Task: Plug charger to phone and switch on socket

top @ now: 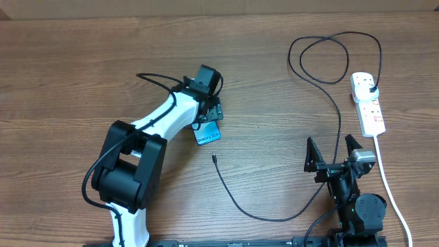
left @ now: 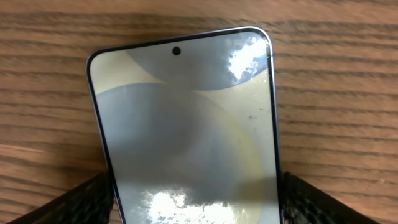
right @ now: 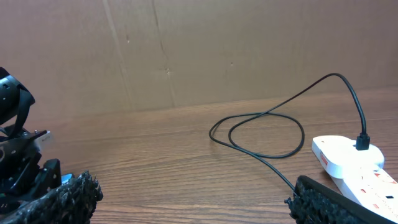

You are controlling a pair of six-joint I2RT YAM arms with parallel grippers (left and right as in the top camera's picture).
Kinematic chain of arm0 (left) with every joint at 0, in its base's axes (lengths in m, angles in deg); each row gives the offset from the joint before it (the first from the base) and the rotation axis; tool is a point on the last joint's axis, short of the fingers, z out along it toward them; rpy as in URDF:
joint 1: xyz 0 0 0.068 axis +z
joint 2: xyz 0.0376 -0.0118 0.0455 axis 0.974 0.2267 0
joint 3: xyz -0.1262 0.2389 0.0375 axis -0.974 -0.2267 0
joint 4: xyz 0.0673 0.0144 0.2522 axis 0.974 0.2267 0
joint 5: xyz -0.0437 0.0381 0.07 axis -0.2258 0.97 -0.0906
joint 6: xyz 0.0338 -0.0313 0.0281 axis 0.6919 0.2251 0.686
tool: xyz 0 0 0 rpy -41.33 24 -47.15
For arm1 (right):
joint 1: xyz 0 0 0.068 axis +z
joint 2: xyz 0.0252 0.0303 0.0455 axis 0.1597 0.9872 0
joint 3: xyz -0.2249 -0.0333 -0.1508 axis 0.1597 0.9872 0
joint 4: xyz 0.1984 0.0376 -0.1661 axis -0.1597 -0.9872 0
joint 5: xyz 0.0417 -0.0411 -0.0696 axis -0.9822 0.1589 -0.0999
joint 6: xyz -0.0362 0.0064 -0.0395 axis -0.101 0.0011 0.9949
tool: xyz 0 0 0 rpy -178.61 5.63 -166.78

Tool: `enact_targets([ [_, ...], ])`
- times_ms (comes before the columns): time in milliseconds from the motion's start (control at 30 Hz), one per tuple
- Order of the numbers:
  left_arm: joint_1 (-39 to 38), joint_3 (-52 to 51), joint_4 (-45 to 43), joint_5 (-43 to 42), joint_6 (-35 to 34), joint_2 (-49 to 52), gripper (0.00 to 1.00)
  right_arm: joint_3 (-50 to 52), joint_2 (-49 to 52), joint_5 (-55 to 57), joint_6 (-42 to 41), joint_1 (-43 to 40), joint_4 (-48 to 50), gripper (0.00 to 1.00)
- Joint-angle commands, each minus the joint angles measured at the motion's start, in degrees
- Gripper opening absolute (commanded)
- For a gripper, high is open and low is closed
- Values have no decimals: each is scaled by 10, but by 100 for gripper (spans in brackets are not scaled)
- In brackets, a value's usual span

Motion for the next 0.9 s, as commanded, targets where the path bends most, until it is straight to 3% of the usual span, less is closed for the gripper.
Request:
enact_targets([
  [0,1,-15,4,-34,-5,11,82,6,-5,-3,2,3,2,100],
  [133,-3,-21,22,-85,-5,11,80,6,-5,-3,2,3,2,100],
  [333,-6,-23,56,-125,2,11,68,6,-5,-3,2,3,2,100],
  [467,-9,-23,78,-145,2,11,68,6,-5,-3,2,3,2,100],
  [633,-18,-23,89,-142,8,11,83,6,-5,-3,2,3,2,100],
  [733,-19,-23,77,-130,8,11,100,6,-5,-3,2,3,2,100],
  [867,-19,-23,54,-118,8,11,100,6,-5,-3,2,3,2,100],
])
